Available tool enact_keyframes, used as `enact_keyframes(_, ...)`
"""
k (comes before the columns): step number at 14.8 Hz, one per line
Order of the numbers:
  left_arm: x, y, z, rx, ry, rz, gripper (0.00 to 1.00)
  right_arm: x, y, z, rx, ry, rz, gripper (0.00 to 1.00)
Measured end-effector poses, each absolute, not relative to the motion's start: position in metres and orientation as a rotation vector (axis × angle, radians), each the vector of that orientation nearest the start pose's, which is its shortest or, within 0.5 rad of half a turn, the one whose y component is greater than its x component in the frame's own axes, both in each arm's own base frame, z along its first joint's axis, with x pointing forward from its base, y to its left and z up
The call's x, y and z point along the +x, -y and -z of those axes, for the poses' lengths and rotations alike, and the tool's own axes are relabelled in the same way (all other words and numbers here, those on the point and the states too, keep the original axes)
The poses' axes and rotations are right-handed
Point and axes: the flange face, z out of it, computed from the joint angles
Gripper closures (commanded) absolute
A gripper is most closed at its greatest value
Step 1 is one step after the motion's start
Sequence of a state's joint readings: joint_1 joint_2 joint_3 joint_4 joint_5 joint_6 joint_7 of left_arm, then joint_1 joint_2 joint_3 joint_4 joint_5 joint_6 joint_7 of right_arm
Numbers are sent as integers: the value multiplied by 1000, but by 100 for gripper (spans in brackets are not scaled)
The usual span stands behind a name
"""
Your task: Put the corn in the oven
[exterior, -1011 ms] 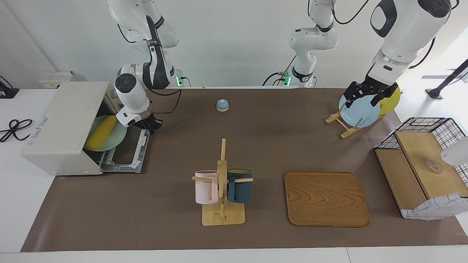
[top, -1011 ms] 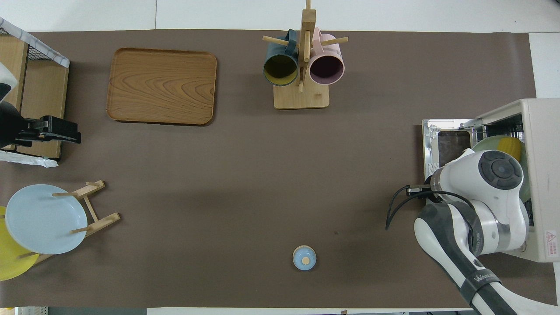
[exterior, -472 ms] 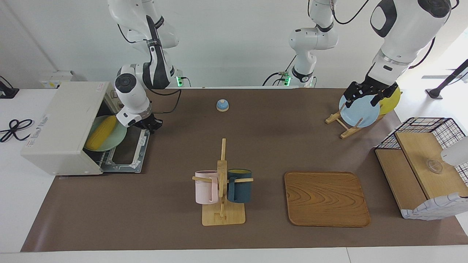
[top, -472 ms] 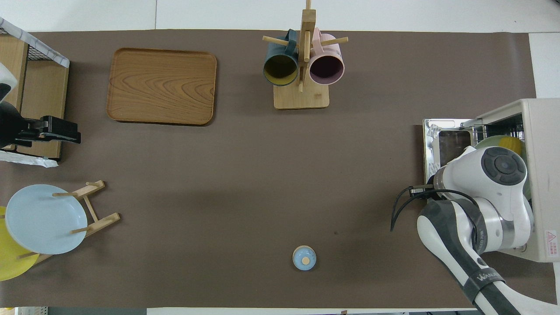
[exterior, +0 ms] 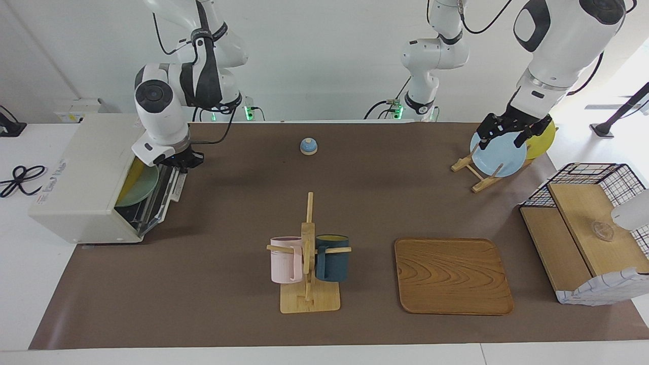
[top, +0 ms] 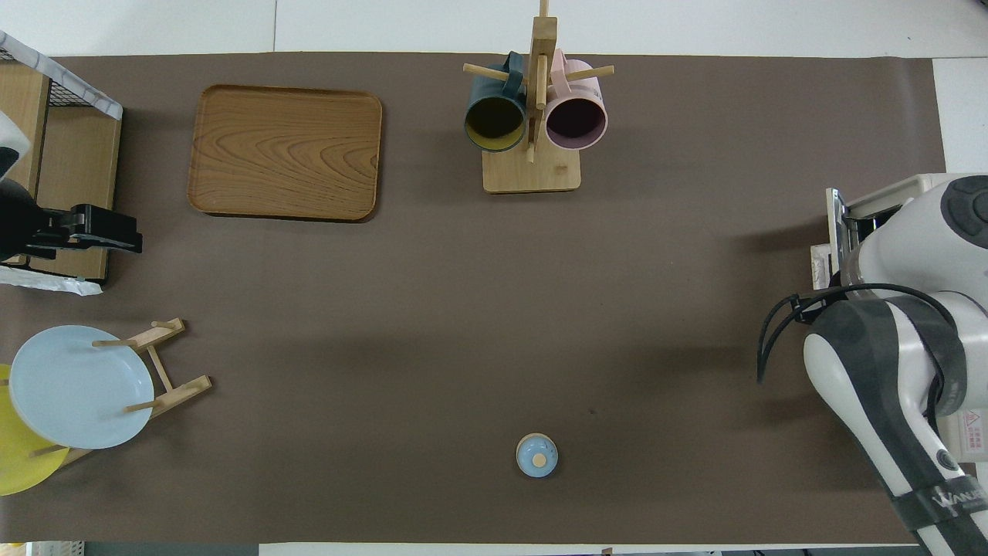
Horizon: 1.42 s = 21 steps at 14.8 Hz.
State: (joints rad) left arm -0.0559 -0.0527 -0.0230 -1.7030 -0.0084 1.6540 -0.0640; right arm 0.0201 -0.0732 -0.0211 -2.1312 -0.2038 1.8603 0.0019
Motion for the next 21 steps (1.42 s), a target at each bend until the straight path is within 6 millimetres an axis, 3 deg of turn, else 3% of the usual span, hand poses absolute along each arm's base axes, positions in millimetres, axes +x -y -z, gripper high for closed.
enact_keyframes(6,546,42,-601,-3151,-16,58,0,498,79,-460,-3310,211,-303,87)
enact_keyframes(9,549,42,-597,-3153,-15,58,0,498,88,-466,-3319,235,-302,83)
enact_keyframes(13,555,42,-590,-3153,-14,61,0,511,74,-486,-3327,273,-308,76)
enact_keyframes(17,557,42,-586,-3153,-14,51,0,524,36,-526,-3328,357,-320,63)
enact_keyframes(21,557,42,-586,-3153,-14,51,0,535,0,-572,-3207,360,-238,60)
